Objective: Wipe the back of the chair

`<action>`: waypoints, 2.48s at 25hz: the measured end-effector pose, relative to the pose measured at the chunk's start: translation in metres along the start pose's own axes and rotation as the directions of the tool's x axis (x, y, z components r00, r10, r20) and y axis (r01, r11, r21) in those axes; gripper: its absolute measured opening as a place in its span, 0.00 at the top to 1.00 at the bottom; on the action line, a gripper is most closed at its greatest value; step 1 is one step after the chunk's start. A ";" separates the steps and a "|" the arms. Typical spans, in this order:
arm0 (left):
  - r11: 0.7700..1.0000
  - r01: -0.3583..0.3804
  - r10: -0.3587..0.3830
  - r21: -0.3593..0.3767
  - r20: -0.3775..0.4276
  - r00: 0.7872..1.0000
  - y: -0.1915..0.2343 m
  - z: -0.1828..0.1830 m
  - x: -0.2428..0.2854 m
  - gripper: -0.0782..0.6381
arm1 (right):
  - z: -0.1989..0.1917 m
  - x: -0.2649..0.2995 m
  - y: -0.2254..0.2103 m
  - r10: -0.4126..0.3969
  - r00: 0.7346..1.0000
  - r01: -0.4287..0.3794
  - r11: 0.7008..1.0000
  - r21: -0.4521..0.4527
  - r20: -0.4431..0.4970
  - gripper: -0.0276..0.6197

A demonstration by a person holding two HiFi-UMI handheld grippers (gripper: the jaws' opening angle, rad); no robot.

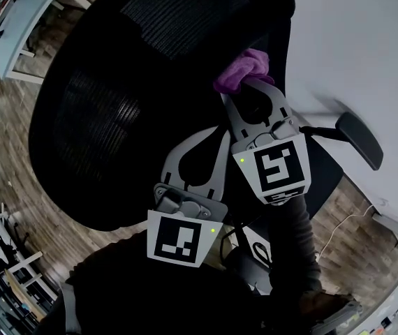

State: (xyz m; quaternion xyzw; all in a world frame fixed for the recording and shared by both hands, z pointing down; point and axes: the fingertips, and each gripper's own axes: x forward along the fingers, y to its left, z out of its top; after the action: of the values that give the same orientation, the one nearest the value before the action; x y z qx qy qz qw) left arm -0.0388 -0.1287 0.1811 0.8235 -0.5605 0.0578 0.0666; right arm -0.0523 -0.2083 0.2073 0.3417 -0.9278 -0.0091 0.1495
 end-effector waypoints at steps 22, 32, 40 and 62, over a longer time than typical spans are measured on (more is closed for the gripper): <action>0.998 0.056 -0.056 -0.010 -0.012 0.998 -0.001 0.002 0.008 0.88 | 0.004 0.011 -0.042 -0.098 0.995 0.099 0.995 0.018 -0.010 0.89; 0.997 0.079 -0.080 -0.003 -0.022 0.997 -0.008 0.003 0.015 0.88 | 0.004 0.012 -0.072 -0.138 0.990 0.138 0.990 0.032 -0.010 0.89; 0.996 0.089 -0.089 -0.001 -0.027 0.996 -0.012 0.001 0.020 0.88 | 0.002 0.013 -0.092 -0.169 0.986 0.169 0.985 0.037 -0.008 0.89; 0.994 0.111 -0.111 0.004 -0.041 0.993 -0.018 0.000 0.028 0.88 | 0.001 0.012 -0.148 -0.257 0.966 0.257 0.965 0.050 -0.009 0.89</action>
State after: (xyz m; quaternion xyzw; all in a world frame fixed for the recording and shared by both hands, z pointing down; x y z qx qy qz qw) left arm -0.0115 -0.1476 0.1847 0.8522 -0.5121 0.0726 0.0788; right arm 0.0322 -0.3295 0.1920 0.4626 -0.8755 -0.0044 0.1396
